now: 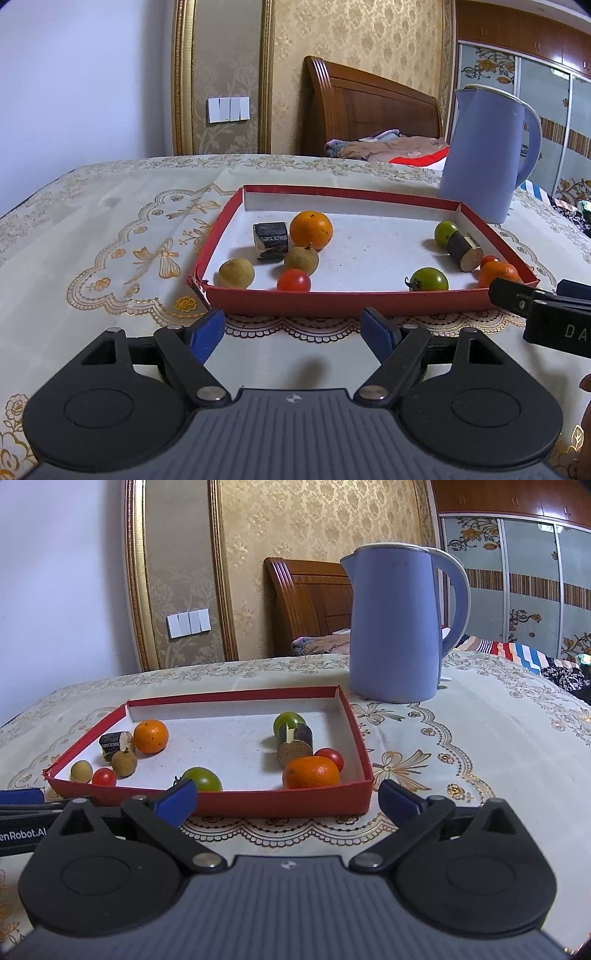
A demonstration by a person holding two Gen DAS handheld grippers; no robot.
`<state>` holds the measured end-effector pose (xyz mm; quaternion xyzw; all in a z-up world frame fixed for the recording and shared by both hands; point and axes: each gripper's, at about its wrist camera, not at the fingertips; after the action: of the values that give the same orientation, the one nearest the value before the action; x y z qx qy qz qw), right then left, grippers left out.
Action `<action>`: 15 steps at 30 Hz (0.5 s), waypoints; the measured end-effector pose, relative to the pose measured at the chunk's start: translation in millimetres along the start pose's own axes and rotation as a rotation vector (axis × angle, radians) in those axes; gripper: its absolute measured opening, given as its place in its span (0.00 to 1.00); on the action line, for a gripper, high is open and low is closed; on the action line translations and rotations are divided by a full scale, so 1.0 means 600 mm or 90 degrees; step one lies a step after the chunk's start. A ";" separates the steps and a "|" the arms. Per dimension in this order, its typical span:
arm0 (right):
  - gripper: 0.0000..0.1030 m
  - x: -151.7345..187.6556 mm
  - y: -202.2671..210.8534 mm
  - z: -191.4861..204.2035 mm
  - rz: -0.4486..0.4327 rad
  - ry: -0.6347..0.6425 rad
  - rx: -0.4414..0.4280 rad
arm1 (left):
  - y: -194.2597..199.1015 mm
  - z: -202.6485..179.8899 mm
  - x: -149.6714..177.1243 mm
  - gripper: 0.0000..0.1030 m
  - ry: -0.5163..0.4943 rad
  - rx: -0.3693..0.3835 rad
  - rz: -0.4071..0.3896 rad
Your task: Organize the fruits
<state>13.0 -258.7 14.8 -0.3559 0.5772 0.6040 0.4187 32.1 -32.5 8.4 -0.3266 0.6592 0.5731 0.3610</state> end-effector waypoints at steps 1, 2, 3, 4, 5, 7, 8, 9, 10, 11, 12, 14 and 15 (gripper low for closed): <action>1.00 0.000 0.000 0.000 0.000 0.000 0.000 | 0.000 0.000 0.000 0.78 -0.001 -0.001 0.000; 1.00 0.000 0.000 0.000 0.000 0.000 0.000 | 0.000 -0.001 0.000 0.78 -0.002 -0.001 0.001; 1.00 0.000 0.000 0.000 0.001 0.001 0.000 | 0.000 -0.001 0.001 0.78 -0.003 -0.002 0.001; 1.00 0.000 0.000 0.000 0.002 0.001 0.000 | 0.000 -0.001 0.000 0.78 -0.002 -0.002 0.000; 1.00 0.000 0.000 0.000 0.001 0.001 0.001 | 0.000 -0.001 0.000 0.78 -0.002 -0.001 0.001; 1.00 0.000 0.000 -0.001 0.001 0.000 0.001 | 0.000 -0.001 0.000 0.78 -0.002 -0.001 0.001; 1.00 0.000 -0.001 -0.001 0.002 0.000 0.001 | -0.001 -0.001 0.000 0.78 -0.002 -0.001 0.001; 1.00 0.000 -0.001 -0.002 0.003 0.000 0.001 | 0.000 -0.001 0.001 0.78 -0.002 -0.001 0.002; 1.00 0.000 -0.001 -0.002 0.003 0.000 0.002 | 0.000 0.000 0.000 0.78 -0.001 -0.001 0.002; 1.00 0.000 -0.001 -0.001 0.003 -0.001 0.002 | -0.001 0.000 0.000 0.78 -0.001 -0.001 0.002; 1.00 0.000 -0.001 -0.002 0.003 -0.001 0.002 | -0.001 0.000 0.000 0.78 0.000 -0.001 0.003; 1.00 0.000 -0.001 -0.001 0.003 0.000 0.002 | -0.002 0.000 0.000 0.78 -0.001 -0.001 0.004; 1.00 -0.001 -0.002 -0.002 0.004 0.000 0.002 | -0.002 0.000 0.000 0.78 -0.002 -0.001 0.005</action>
<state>14.0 -259.7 14.7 -0.3538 0.5794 0.6041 0.4173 33.0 -32.8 7.8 -0.3237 0.6596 0.5754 0.3594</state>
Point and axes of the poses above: each gripper's, at about its wrist camera, not at the fingertips, and y roughly against the way its jaws point, z to its left, x to its underside, and after that the axes turned 6 degrees about x, right-handed
